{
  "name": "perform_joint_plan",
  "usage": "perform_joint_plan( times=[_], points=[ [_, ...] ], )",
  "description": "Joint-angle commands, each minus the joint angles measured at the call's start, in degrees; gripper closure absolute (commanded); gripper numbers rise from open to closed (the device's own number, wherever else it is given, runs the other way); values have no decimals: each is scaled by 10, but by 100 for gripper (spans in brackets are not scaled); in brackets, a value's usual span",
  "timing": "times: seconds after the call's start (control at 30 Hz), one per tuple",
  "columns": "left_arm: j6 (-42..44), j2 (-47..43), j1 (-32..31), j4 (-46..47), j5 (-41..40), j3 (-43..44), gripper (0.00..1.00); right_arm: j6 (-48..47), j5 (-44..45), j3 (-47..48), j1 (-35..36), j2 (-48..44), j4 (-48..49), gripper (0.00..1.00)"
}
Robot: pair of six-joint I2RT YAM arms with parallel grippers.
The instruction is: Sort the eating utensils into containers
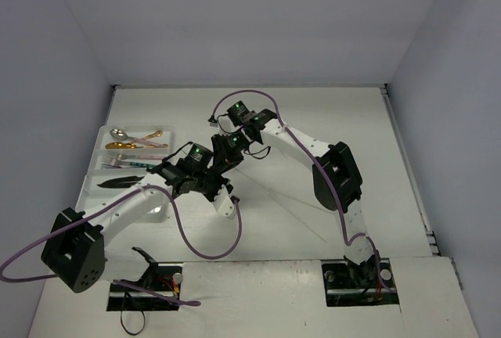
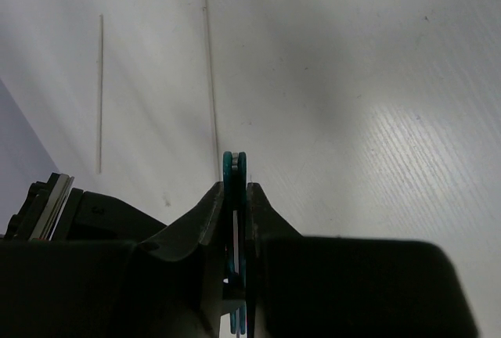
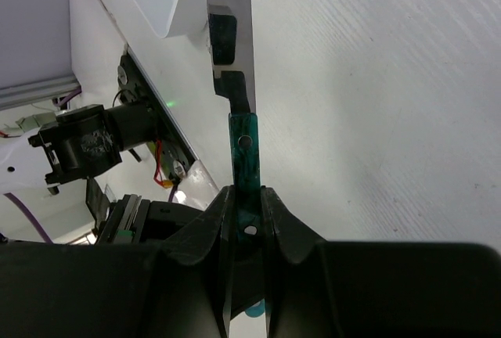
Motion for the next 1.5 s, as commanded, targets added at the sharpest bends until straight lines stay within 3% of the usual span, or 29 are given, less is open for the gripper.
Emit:
perform_joint_plan(
  times=[0.0, 0.1, 0.13, 0.23, 0.47, 0.57, 0.77, 0.97, 1.3, 1.47],
  points=[
    [-3, -21, -2, 38, -20, -6, 100, 1, -55, 27, 8, -24, -4, 89],
    [-18, -42, -11, 35, -39, -11, 100, 0, -53, 25, 8, -27, -4, 60],
    [-22, -48, -13, 33, -45, -11, 100, 0, -49, 25, 7, -28, -4, 46],
    [-37, -72, -19, -6, -63, 2, 100, 0, -40, 20, 0, -33, -4, 31],
    [-122, -105, -17, -135, -119, 76, 100, 5, 91, 3, -45, -73, -4, 27],
    [-210, -84, -8, -190, -138, 151, 100, 7, 140, -7, -69, -88, -4, 27],
    [-261, 6, 107, -366, -53, 277, 100, -11, 175, -33, -105, -108, -6, 28],
    [-193, 90, 197, -485, -30, 339, 100, -16, 169, -38, -107, -104, -9, 30],
    [-5, 126, 325, -488, -86, 275, 100, -20, 179, -56, -108, -105, -10, 31],
    [44, 167, 363, -472, -103, 289, 100, -21, 185, -61, -108, -104, -11, 31]
  ],
)
